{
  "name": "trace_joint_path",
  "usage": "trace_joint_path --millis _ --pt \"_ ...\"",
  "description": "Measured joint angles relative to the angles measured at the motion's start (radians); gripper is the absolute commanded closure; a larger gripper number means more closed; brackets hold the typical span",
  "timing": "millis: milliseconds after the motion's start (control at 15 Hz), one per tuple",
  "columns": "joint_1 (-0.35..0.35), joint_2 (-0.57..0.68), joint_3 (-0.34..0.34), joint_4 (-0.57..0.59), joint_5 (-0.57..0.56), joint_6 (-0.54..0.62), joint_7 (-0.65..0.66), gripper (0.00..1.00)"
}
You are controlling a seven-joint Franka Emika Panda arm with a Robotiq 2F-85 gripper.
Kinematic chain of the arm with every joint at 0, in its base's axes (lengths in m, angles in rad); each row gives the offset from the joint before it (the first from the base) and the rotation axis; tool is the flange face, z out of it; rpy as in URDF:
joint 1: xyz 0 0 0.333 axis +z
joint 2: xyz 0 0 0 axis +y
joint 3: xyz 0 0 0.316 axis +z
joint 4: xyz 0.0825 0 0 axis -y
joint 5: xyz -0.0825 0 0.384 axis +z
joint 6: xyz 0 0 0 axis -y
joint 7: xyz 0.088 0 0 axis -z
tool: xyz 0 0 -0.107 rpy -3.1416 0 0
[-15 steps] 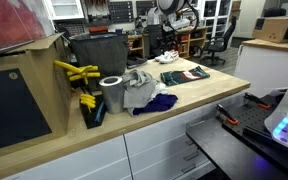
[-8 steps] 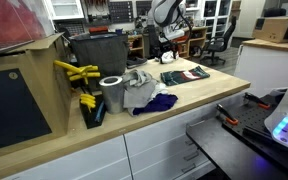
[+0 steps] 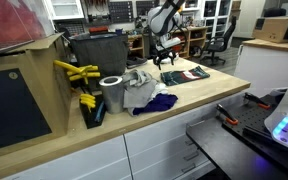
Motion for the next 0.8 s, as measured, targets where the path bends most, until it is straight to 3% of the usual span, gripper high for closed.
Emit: trace_joint_path --millis 800 --pt "0.038 0.140 -0.027 0.112 0.000 0.000 0.000 0.00"
